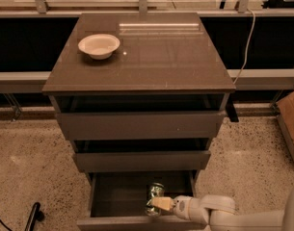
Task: Pick green can from bottom drawer and place on counter
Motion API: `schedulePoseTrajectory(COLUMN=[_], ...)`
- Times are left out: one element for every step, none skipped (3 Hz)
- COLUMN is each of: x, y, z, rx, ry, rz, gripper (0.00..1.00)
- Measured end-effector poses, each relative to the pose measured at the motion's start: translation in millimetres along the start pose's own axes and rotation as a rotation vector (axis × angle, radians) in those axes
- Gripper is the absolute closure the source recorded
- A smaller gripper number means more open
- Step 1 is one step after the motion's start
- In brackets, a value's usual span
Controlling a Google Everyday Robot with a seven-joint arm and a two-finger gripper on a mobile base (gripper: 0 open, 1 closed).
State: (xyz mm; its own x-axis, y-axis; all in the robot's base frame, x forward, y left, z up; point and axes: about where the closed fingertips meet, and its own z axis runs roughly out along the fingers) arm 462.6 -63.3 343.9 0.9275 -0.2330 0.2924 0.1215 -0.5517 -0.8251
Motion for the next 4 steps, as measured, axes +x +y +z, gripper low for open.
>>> schedulePoseTrajectory(x=[12,26,41,58], y=[-56,-101,-140,-174], z=[-36,-62,-90,-115], rx=[0.191,0.262,0.267,0.243], ry=[0.021,0.028,0.042,0.061], rz=[-0.077,-0.143,-0.188,-0.221], gripper=[0.63,0.63,0.63,0.65])
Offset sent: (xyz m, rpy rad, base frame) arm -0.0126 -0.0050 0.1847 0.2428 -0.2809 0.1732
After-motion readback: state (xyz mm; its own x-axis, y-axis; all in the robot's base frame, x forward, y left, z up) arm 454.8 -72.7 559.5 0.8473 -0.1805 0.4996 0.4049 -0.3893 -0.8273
